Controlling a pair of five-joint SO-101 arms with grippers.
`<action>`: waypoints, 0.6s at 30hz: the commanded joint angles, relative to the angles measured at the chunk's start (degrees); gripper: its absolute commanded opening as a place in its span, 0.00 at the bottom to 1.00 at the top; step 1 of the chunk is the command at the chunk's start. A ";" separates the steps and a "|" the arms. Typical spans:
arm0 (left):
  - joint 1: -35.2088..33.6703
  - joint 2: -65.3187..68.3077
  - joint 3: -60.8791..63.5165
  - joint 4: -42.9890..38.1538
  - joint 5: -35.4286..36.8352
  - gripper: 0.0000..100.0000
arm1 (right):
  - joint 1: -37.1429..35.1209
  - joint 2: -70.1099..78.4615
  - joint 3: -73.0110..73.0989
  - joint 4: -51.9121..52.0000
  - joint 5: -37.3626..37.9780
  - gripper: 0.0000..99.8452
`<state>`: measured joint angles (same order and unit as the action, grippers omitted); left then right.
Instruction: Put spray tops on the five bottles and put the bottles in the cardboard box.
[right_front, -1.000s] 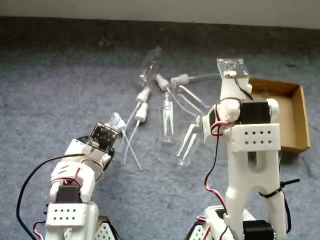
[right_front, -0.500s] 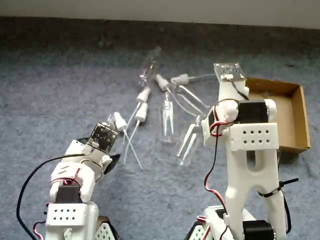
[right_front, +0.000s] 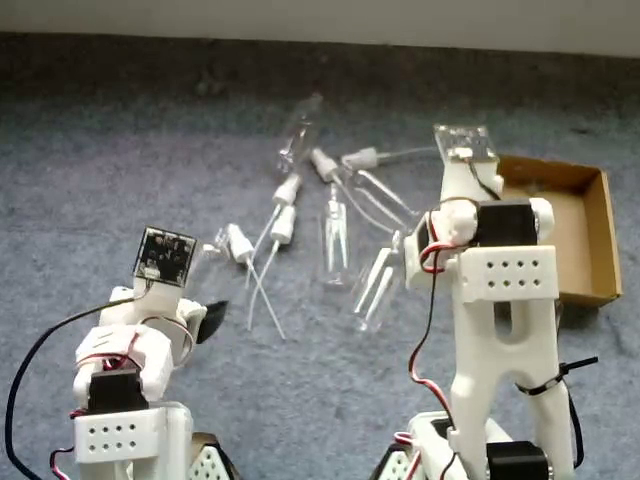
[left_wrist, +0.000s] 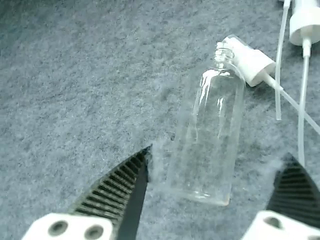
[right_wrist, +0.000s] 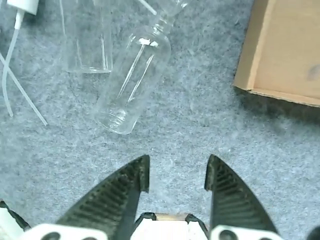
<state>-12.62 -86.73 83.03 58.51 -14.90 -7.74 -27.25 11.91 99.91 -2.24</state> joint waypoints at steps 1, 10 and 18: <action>0.66 -0.31 -7.25 7.65 2.46 0.18 | -2.77 -1.10 -0.75 -0.04 -7.82 0.18; 0.75 -0.31 -7.08 8.00 2.64 0.07 | -7.78 14.20 -3.30 0.13 -13.54 0.18; 0.66 -0.31 -1.89 4.22 2.37 0.02 | -5.67 29.05 -13.76 1.19 -13.54 0.23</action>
<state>-12.62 -86.90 79.25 65.98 -13.05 -14.24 0.26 3.56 99.91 -14.90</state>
